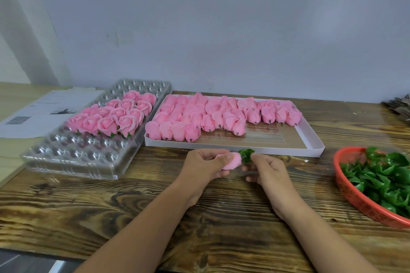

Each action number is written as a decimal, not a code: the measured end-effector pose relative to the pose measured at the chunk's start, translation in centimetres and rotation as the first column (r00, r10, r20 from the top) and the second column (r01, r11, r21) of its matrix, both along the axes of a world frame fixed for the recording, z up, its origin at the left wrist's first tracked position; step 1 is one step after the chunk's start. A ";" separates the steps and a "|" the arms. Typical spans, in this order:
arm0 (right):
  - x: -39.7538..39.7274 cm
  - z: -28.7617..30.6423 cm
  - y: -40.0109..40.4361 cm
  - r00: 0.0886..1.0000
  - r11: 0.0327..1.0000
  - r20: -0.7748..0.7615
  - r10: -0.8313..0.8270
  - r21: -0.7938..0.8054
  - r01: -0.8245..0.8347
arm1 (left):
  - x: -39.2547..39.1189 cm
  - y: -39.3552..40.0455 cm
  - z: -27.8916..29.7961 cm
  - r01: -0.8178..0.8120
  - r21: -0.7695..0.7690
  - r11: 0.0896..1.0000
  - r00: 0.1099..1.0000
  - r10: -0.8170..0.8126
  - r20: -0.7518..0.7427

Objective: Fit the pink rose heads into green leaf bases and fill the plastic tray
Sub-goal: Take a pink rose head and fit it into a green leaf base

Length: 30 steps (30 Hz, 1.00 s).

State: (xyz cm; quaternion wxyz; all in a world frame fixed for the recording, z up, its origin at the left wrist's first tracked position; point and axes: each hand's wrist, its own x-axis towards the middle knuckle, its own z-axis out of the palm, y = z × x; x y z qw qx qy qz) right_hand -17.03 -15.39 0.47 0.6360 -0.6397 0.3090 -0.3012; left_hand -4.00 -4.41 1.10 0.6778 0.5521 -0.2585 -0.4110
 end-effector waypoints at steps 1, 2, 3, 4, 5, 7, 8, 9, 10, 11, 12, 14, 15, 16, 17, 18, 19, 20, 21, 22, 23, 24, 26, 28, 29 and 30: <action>0.0 -0.1 0.0 1.000 1.000 -0.004 0.001 -0.008 -0.002 | 0.0 0.0 -0.1 -0.009 0.006 1.000 1.000 0.009 0.005; 0.0 -0.1 0.0 1.000 1.000 -0.008 0.004 -0.018 -0.004 | 0.0 0.0 -0.1 -0.021 0.013 1.000 1.000 0.021 0.012; 0.0 -0.1 0.1 1.000 1.000 -0.009 0.008 -0.030 -0.008 | -0.1 -0.1 -0.2 -0.036 0.018 0.999 0.999 0.036 0.019; 0.0 -0.1 0.1 1.000 0.999 -0.008 0.012 -0.039 -0.012 | -0.1 -0.1 -0.2 -0.051 0.021 0.998 0.998 0.051 0.025; -0.1 0.0 0.2 1.000 0.999 -0.006 0.015 -0.046 -0.015 | -0.2 -0.2 -0.2 -0.065 0.022 0.998 0.998 0.064 0.029; -0.1 0.1 0.2 1.000 0.998 -0.014 0.022 -0.063 -0.023 | -0.3 -0.3 -0.2 -0.085 0.029 0.996 0.996 0.084 0.034; -0.2 0.2 0.2 0.999 0.997 -0.021 0.026 -0.072 -0.028 | -0.3 -0.4 -0.2 -0.096 0.035 0.995 0.995 0.095 0.035; -0.2 0.1 0.3 0.999 0.996 -0.027 0.028 -0.079 -0.030 | -0.4 -0.4 -0.3 -0.107 0.039 0.994 0.994 0.105 0.036; -0.2 0.2 0.3 0.999 0.996 -0.032 0.028 -0.085 -0.030 | -0.4 -0.5 -0.3 -0.116 0.041 0.992 0.993 0.114 0.038; -0.2 0.2 0.3 0.999 0.996 -0.036 0.026 -0.088 -0.029 | -0.4 -0.5 -0.4 -0.122 0.041 0.992 0.992 0.120 0.038; -0.1 0.2 0.4 0.999 0.996 -0.038 0.024 -0.087 -0.027 | -0.5 -0.5 -0.4 -0.125 0.041 0.991 0.992 0.124 0.036; -0.1 0.3 0.4 0.999 0.996 -0.036 0.024 -0.088 -0.027 | -0.5 -0.5 -0.4 -0.125 0.041 0.991 0.992 0.123 0.034; -0.1 0.2 0.4 0.999 0.995 -0.035 0.025 -0.091 -0.028 | -0.5 -0.5 -0.3 -0.123 0.042 0.992 0.992 0.121 0.034; -0.2 0.2 0.4 0.999 0.995 -0.034 0.027 -0.094 -0.030 | -0.5 -0.5 -0.3 -0.123 0.042 0.992 0.992 0.121 0.033; -0.2 0.2 0.3 0.999 0.995 -0.033 0.031 -0.096 -0.034 | -0.4 -0.5 -0.3 -0.125 0.044 0.991 0.992 0.124 0.031; -0.2 0.2 0.4 0.999 0.994 -0.029 0.043 -0.100 -0.046 | -0.4 -0.5 -0.3 -0.130 0.046 0.990 0.991 0.129 0.028; -0.3 0.2 0.4 0.998 0.992 -0.025 0.062 -0.111 -0.065 | -0.4 -0.5 -0.3 -0.135 0.049 0.990 0.991 0.134 0.025; -0.3 0.2 0.5 0.996 0.987 -0.022 0.085 -0.132 -0.087 | -0.4 -0.5 -0.3 -0.136 0.052 0.989 0.991 0.134 0.025; -0.3 0.3 0.6 0.994 0.981 -0.022 0.104 -0.161 -0.106 | -0.4 -0.5 -0.3 -0.131 0.055 0.990 0.991 0.129 0.032; -0.3 0.4 0.7 0.993 0.975 -0.025 0.112 -0.189 -0.115 | -0.4 -0.5 -0.2 -0.122 0.057 0.991 0.992 0.120 0.042; -0.3 0.4 0.7 0.994 0.971 -0.026 0.110 -0.209 -0.113 | -0.4 -0.4 -0.2 -0.114 0.060 0.992 0.993 0.111 0.049; -0.3 0.4 0.7 0.994 0.969 -0.024 0.104 -0.222 -0.107 | -0.4 -0.4 -0.1 -0.109 0.062 0.992 0.993 0.106 0.051; -0.2 0.3 0.7 0.995 0.967 -0.021 0.097 -0.234 -0.099 | -0.5 -0.4 -0.1 -0.107 0.062 0.992 0.993 0.104 0.052; -0.2 0.3 0.7 0.997 0.974 -0.028 0.069 -0.217 -0.073 | -0.5 -0.4 -0.1 -0.115 0.060 0.992 0.992 0.111 0.055; -0.2 0.2 0.6 0.998 0.980 -0.038 0.042 -0.194 -0.048 | -0.6 -0.4 -0.1 -0.118 0.058 0.991 0.992 0.115 0.056; -0.2 0.1 0.5 0.998 0.986 -0.055 0.018 -0.167 -0.027 | -0.6 -0.5 -0.1 -0.120 0.059 0.991 0.991 0.117 0.059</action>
